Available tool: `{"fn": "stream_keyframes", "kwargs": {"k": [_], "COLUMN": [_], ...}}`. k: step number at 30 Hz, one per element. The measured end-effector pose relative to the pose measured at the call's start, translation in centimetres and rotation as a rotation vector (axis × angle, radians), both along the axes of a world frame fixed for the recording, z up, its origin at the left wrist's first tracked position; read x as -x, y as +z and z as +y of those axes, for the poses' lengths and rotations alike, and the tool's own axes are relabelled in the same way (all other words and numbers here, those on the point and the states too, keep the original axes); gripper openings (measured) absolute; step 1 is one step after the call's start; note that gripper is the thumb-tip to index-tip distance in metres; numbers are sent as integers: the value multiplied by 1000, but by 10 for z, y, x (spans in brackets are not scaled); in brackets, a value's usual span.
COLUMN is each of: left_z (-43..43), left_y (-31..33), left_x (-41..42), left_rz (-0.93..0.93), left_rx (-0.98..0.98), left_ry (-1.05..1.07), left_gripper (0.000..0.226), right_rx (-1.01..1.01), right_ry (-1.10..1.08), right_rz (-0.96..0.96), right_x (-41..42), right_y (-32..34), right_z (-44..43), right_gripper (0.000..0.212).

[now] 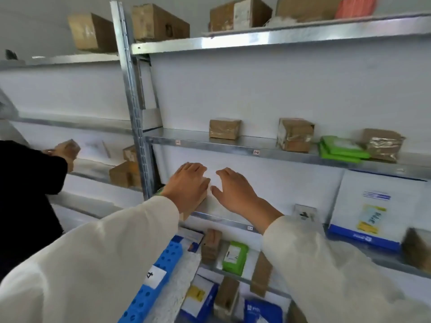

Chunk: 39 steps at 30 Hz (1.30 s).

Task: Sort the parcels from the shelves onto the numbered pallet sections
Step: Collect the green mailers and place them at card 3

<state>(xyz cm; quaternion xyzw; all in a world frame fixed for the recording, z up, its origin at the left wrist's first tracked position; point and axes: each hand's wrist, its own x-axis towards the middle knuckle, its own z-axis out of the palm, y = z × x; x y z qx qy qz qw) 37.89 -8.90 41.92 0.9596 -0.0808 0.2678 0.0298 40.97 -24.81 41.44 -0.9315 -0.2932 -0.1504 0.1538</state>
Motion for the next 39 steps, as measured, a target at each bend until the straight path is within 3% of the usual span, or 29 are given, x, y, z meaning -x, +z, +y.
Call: {"fn": "stream_keyframes", "kwargs": {"k": [7,18,29,39], "left_z": [-91,-212,-252,-294], "left_y": [22,47,36,31], "left_x": [-85,-184,-230,-264], "left_rz": [-41,40,11,131], "left_rx": [51,124,-3,195], "left_ry": [-274,-696,-699,-664], "left_gripper": [44,29,24,28], "right_rx": [-22,108,37,-85], "right_ry": [-329,-768,-917,-937], "right_rz": [-14,31,74,108], "right_x": [-34,-56,-96,-153], "right_y": [23,52,56,43], "right_z": [-93,-208,-244,-298], "right_gripper": [53,46,55,49]}}
